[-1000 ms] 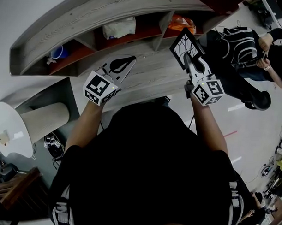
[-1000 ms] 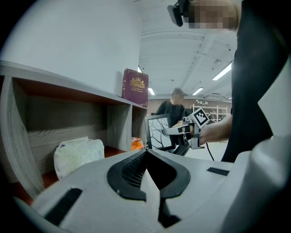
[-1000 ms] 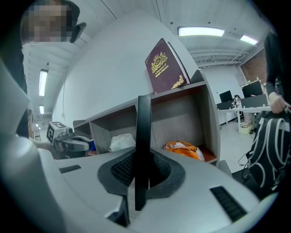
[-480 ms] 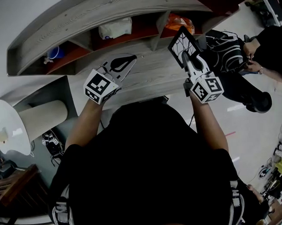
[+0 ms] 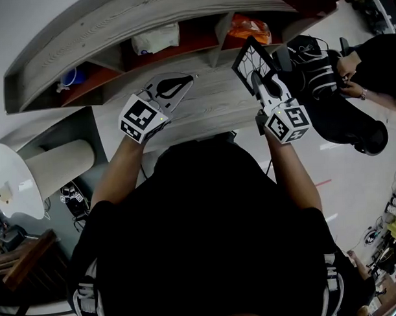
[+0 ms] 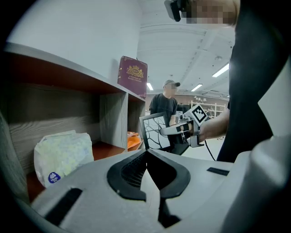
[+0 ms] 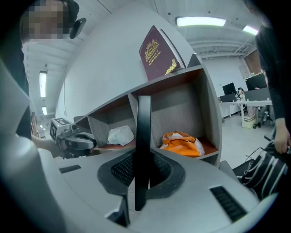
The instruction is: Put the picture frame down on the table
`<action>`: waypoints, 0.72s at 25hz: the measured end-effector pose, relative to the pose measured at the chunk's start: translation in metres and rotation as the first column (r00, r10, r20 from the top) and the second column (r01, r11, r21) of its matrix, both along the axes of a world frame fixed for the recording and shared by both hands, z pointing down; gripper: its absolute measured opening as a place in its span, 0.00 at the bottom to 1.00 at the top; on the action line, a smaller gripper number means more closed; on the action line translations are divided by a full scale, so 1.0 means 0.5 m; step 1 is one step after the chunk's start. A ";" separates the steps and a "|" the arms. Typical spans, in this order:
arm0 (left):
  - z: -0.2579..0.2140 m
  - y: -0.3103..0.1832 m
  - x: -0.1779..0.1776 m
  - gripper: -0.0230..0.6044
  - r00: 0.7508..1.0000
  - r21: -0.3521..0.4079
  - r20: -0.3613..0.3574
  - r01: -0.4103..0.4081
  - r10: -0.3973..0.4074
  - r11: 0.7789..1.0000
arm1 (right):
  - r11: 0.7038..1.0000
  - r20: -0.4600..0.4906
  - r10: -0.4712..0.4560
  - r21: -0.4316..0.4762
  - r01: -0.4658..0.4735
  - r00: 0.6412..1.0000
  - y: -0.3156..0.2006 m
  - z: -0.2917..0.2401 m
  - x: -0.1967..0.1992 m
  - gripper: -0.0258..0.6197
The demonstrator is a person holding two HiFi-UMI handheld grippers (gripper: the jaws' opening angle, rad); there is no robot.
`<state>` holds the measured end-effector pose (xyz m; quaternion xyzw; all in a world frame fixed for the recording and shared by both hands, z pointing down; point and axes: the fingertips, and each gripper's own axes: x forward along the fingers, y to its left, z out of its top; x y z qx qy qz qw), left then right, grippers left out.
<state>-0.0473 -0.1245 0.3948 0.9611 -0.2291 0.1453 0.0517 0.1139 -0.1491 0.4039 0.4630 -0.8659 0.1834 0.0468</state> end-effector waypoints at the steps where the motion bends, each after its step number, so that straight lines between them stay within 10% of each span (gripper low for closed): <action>1: 0.006 -0.002 0.001 0.06 1.000 -0.005 0.004 -0.001 0.001 1.000 | 1.000 -0.001 -0.005 -0.008 0.005 1.000 0.002 0.006 -0.004 0.09; 18: 0.193 0.006 -0.007 0.06 0.995 -0.183 0.101 0.015 0.003 0.983 | 0.989 -0.032 -0.025 -0.145 0.020 0.999 0.015 0.140 0.004 0.09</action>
